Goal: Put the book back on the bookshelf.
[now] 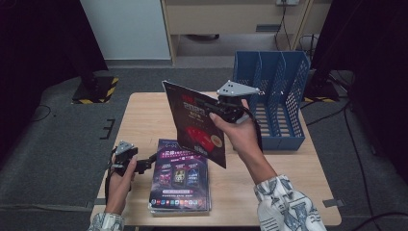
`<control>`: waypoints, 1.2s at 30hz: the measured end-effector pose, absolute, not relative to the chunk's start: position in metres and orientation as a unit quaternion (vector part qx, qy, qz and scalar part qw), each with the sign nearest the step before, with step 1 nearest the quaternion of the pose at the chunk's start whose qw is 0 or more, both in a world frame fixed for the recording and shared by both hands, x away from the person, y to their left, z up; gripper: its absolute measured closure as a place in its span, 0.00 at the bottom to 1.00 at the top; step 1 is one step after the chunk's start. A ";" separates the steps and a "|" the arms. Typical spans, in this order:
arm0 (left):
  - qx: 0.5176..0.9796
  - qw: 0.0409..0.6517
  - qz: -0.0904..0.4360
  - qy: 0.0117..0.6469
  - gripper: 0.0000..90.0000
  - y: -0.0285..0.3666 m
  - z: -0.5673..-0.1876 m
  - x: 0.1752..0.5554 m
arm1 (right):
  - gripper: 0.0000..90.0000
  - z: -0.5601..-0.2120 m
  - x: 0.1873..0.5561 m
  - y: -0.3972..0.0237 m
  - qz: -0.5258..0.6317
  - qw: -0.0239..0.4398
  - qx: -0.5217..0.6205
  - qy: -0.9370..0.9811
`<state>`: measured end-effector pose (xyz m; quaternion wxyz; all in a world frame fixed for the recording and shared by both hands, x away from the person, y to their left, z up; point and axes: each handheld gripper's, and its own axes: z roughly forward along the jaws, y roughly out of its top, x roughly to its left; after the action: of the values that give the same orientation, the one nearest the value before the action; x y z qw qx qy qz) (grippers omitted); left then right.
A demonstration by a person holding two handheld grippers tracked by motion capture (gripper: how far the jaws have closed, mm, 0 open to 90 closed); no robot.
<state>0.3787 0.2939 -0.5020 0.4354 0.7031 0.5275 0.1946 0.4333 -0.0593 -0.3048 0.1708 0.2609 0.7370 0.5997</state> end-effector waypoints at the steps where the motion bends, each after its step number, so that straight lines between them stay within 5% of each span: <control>1: 0.702 0.434 0.196 0.530 0.07 0.295 -0.503 0.379 | 0.97 -0.303 0.433 -0.060 0.600 0.173 0.262 0.736; 36: 0.736 0.297 0.231 0.563 0.03 0.315 -0.536 0.385 | 0.96 -0.277 0.420 -0.111 0.620 0.195 0.292 0.702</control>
<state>0.3854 0.3153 -0.5356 0.2966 0.7361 0.5629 0.2310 0.4204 -0.1107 -0.2771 0.1948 0.2921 0.7018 0.6199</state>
